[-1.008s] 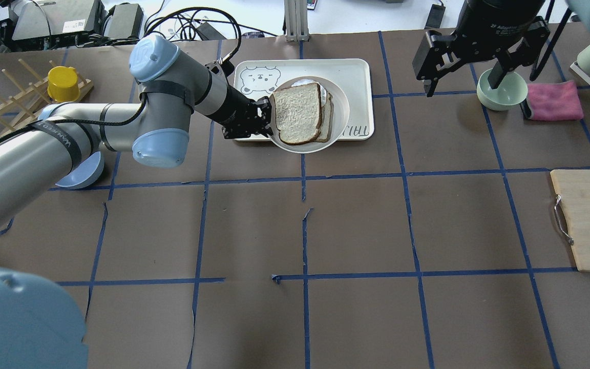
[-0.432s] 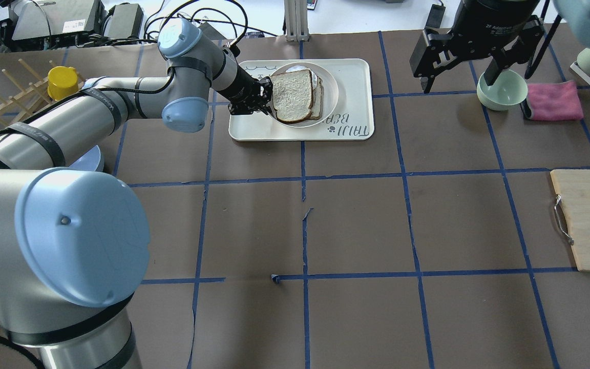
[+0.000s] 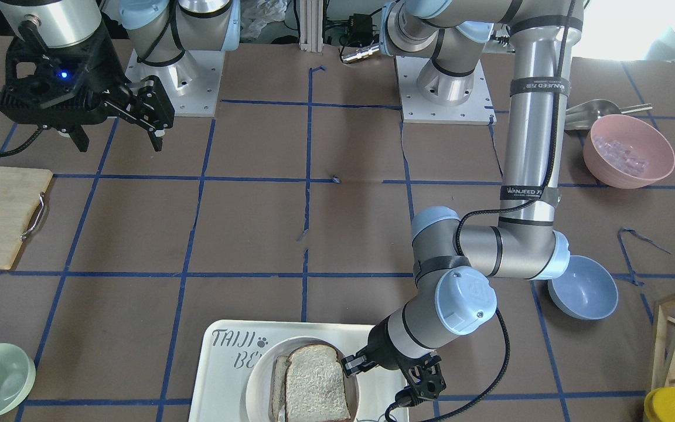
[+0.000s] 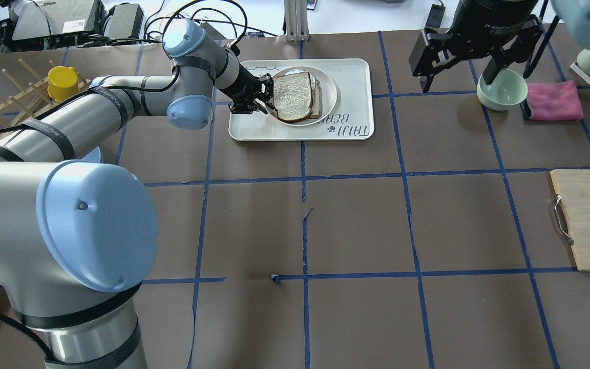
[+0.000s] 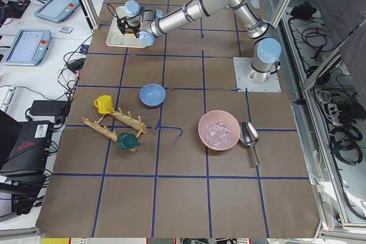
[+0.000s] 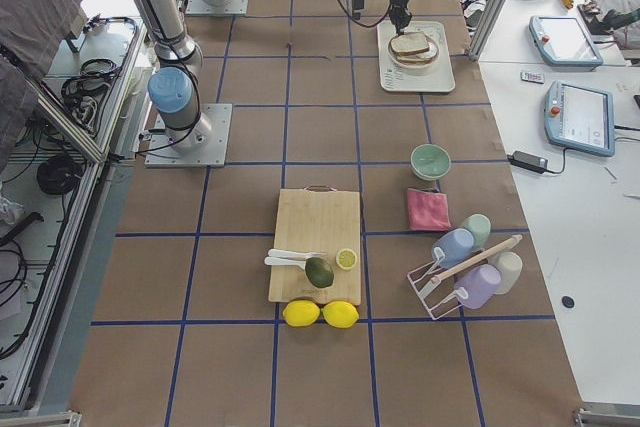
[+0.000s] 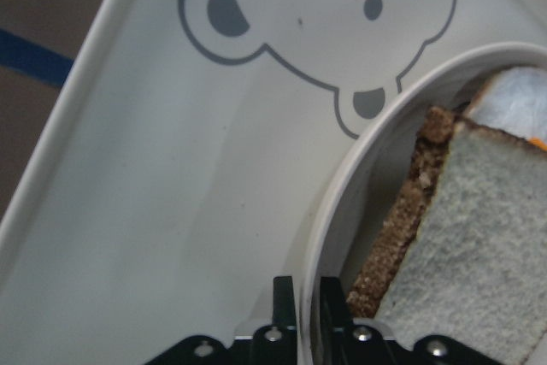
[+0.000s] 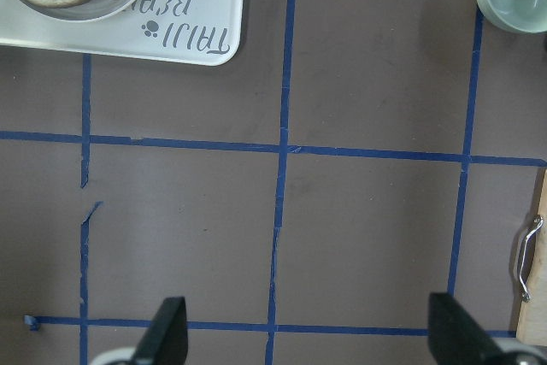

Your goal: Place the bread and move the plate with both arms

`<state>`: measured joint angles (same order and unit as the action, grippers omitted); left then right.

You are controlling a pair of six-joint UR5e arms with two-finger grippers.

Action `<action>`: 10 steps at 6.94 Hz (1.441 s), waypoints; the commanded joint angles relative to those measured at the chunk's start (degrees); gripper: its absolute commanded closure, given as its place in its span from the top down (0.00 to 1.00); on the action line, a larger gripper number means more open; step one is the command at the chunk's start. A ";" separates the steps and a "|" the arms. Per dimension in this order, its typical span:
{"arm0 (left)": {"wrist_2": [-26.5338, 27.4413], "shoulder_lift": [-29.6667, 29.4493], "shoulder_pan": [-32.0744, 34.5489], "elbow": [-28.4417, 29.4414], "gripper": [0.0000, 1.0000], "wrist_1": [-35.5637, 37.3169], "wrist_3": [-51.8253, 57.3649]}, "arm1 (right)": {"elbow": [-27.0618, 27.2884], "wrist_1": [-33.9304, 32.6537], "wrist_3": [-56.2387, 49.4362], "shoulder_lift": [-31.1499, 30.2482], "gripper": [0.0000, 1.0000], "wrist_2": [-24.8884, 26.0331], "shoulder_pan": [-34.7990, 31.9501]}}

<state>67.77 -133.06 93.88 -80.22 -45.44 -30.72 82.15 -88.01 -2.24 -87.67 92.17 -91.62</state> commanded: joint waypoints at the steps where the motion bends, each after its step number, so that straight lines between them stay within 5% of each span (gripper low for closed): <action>1: 2.53 5.14 0.60 -1.07 0.81 -4.09 -0.31 | 0.03 -0.32 0.13 0.05 1.00 -0.40 -0.05; 3: 2.80 16.20 0.69 -1.34 0.81 -22.49 0.65 | 0.11 -1.73 0.93 0.13 1.00 -1.81 -0.05; 6: 11.13 31.94 0.61 -4.57 0.84 -42.40 8.00 | 0.20 -1.64 1.80 0.05 1.00 -2.43 0.04; 10: 22.46 43.14 -0.18 -8.11 0.85 -48.52 22.41 | 0.11 -1.46 1.63 0.05 1.00 -2.43 0.04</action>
<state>86.37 -91.91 94.03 -87.84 -93.98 -13.62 82.34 -89.48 -0.55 -87.62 89.71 -91.58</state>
